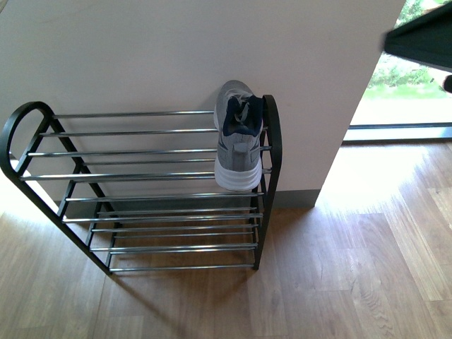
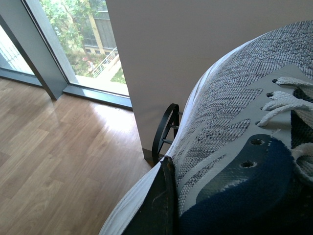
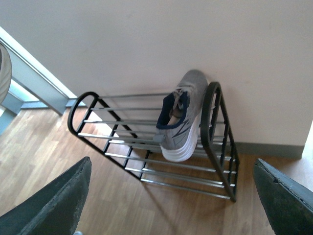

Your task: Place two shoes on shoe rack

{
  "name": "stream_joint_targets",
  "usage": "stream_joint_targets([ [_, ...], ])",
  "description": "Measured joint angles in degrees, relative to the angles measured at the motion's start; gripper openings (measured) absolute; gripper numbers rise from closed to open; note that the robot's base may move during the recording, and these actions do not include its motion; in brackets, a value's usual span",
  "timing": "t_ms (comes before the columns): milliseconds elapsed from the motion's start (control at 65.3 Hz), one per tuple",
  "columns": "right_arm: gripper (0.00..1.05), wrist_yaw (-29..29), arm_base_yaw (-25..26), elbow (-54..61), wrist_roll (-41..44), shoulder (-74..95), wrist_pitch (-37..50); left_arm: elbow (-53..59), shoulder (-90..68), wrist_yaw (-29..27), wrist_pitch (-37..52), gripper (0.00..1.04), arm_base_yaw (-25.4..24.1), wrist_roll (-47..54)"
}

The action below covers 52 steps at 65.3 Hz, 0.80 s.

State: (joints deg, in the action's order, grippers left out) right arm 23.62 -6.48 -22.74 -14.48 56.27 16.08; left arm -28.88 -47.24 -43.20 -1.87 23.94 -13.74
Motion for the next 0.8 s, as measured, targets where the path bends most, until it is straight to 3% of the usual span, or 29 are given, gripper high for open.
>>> stream_joint_targets([
  [15,0.95,-1.1,0.0,0.2,0.7,-0.1,1.0,0.0,0.0,0.0,0.0,0.02,0.0,0.0],
  [46,0.87,-13.0,-2.0,3.3,5.2,-0.2,10.4,0.0,0.0,0.0,0.0,0.02,0.0,0.0],
  [77,0.80,-20.8,-2.6,6.3,7.7,-0.3,17.2,0.0,0.0,0.1,0.0,0.02,0.0,0.0],
  [153,0.67,-29.9,-2.3,10.0,11.0,-1.8,23.5,0.0,0.0,0.3,0.0,0.02,0.0,0.0],
  [184,0.62,-31.0,-1.7,10.8,11.7,-3.0,24.0,0.0,0.0,0.2,0.0,0.02,0.0,0.0],
  [475,0.13,-28.6,1.1,16.4,13.9,-12.0,21.1,0.0,0.0,0.1,0.0,0.02,0.0,0.0],
  [536,0.02,-24.7,3.6,17.2,14.1,-14.2,19.9,-0.1,-0.1,0.3,-0.5,0.02,-0.1,-0.3],
  [628,0.02,-24.1,6.1,18.3,14.3,-17.0,18.1,-3.8,-4.2,6.5,-8.2,0.02,-2.6,-3.6],
  [796,0.02,-23.6,6.3,19.7,14.3,-22.0,14.7,-9.8,-18.7,19.5,-4.9,0.02,-8.9,-6.4],
])
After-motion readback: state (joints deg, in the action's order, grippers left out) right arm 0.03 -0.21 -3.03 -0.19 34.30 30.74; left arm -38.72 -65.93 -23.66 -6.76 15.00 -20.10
